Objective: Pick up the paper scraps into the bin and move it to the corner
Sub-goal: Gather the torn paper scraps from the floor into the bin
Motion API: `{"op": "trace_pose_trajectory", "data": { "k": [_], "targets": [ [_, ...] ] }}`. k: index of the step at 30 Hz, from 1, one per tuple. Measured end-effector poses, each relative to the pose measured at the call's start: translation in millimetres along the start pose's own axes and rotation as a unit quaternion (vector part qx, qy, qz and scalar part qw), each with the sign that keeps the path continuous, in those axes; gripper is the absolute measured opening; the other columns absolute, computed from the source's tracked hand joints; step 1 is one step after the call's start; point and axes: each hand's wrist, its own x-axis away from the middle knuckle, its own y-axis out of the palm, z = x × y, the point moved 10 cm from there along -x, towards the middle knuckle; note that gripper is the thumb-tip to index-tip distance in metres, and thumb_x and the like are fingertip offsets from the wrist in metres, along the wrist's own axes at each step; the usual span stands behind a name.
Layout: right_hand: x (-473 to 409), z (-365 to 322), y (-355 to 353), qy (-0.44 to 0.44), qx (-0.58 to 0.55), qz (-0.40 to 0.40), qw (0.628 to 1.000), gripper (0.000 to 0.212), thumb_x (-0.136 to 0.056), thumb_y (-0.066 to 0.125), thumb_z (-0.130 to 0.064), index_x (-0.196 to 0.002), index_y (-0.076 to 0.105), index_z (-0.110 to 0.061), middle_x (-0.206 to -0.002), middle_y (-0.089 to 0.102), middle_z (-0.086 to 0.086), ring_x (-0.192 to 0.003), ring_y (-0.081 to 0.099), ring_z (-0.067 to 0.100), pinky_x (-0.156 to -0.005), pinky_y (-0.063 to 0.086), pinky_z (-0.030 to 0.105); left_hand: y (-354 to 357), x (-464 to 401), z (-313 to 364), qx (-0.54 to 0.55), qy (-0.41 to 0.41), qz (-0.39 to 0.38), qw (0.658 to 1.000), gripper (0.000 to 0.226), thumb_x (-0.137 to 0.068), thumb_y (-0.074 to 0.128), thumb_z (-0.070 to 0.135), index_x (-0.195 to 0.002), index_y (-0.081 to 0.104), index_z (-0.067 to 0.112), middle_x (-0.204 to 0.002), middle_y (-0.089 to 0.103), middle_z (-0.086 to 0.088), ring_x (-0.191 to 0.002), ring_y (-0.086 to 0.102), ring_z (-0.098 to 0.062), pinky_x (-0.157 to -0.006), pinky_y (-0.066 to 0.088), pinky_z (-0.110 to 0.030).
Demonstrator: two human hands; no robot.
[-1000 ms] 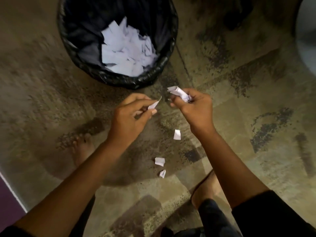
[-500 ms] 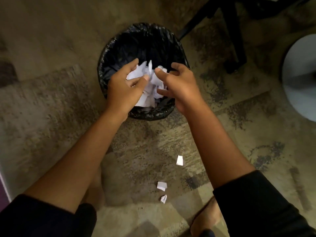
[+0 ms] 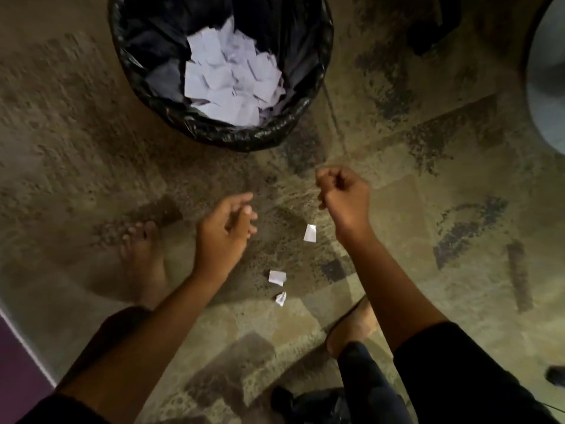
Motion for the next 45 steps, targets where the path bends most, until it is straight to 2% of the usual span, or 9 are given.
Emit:
{"op": "trace_pose_trajectory", "data": {
  "k": [4,6,9,13,16,20,28,34,45],
  "targets": [
    [-1.7,98.0,2.2,-0.013,0.150,-0.048,0.987,0.021,-0.093,0.070,0.000,-0.089,0.074,-0.020,-0.079,0.071,-0.007,-0.068,0.066,0.003,-0.080,0.063,0.050,47.8,74.1,-106.7,-0.117,-0.093,-0.096,0.984,0.043,-0.092,0.062,0.057,-0.135,0.059,0.052,-0.117,0.071,0.013,-0.092,0.073,-0.013,-0.081,0.063,-0.044],
    [-4.8,131.7,7.6,-0.062,0.248,-0.076,0.964,0.020,-0.086,0.075,0.000,-0.103,0.076,-0.011,-0.097,0.073,0.009,-0.090,0.072,0.023,-0.087,0.061,0.050,76.1,109.5,-154.2,-0.207,-0.108,-0.168,0.958,0.073,-0.087,0.062,0.070,-0.152,0.049,0.040,-0.145,0.056,0.002,-0.116,0.069,-0.020,-0.091,0.061,-0.043],
    [-12.1,182.8,28.3,-0.133,0.377,-0.153,0.904,0.066,-0.080,0.081,-0.018,-0.143,0.063,-0.012,-0.144,0.055,0.024,-0.131,0.055,0.048,-0.107,0.053,0.056,119.4,146.9,-202.3,-0.311,-0.037,-0.247,0.917,0.100,-0.084,0.045,0.087,-0.166,0.031,0.032,-0.169,0.028,-0.011,-0.146,0.043,-0.033,-0.108,0.047,-0.048],
    [-9.1,215.6,58.6,-0.243,0.505,-0.222,0.798,0.079,-0.087,0.074,-0.031,-0.161,0.045,-0.025,-0.170,0.028,0.025,-0.152,0.027,0.060,-0.116,0.039,0.072,164.3,160.5,-240.1,-0.501,-0.015,-0.302,0.811,0.124,-0.067,0.088,0.066,-0.167,0.021,0.036,-0.172,0.019,-0.018,-0.148,0.037,-0.043,-0.110,0.046,-0.058],
    [-7.2,230.2,61.1,-0.298,0.574,-0.217,0.732,0.081,-0.089,0.078,-0.026,-0.161,0.042,-0.032,-0.174,0.025,0.018,-0.155,0.025,0.057,-0.114,0.041,0.070,180.8,158.3,-247.5,-0.578,-0.005,-0.300,0.759,0.108,-0.067,0.096,0.040,-0.158,0.038,0.034,-0.163,0.036,-0.018,-0.134,0.047,-0.040,-0.095,0.052,-0.052],
    [-1.5,235.3,51.8,-0.352,0.555,-0.197,0.727,0.060,-0.086,0.075,-0.009,-0.144,0.062,-0.020,-0.159,0.047,0.023,-0.141,0.048,0.049,-0.100,0.054,0.059,190.6,150.4,-243.4,-0.560,0.038,-0.274,0.781,0.068,-0.076,0.087,0.008,-0.135,0.059,0.028,-0.145,0.054,-0.014,-0.113,0.056,-0.034,-0.077,0.056,-0.043],
    [0.0,239.5,45.5,-0.370,0.491,-0.214,0.759,0.030,-0.088,0.077,0.004,-0.117,0.074,0.000,-0.135,0.064,0.025,-0.120,0.061,0.046,-0.077,0.063,0.047,197.8,136.9,-235.5,-0.499,0.045,-0.302,0.811,0.038,-0.085,0.074,0.000,-0.117,0.071,0.021,-0.124,0.055,-0.006,-0.110,0.057,-0.028,-0.062,0.043,-0.032],
    [0.0,244.8,50.4,-0.356,0.463,-0.223,0.781,0.030,-0.085,0.079,0.009,-0.113,0.072,0.000,-0.129,0.061,0.026,-0.109,0.064,0.042,-0.082,0.063,0.048,199.9,129.4,-234.8,-0.450,0.057,-0.328,0.829,0.044,-0.084,0.072,-0.004,-0.123,0.074,0.017,-0.123,0.059,-0.009,-0.114,0.059,-0.033,-0.084,0.058,-0.043],
    [-5.9,233.0,49.3,-0.290,0.447,-0.181,0.826,0.060,-0.085,0.079,-0.002,-0.142,0.061,-0.005,-0.145,0.053,0.022,-0.127,0.051,0.042,-0.103,0.053,0.049,182.9,121.1,-229.7,-0.366,0.058,-0.315,0.874,0.042,-0.086,0.070,-0.011,-0.123,0.075,0.009,-0.119,0.064,-0.014,-0.092,0.072,-0.038,-0.073,0.061,-0.045]
  ]
}}
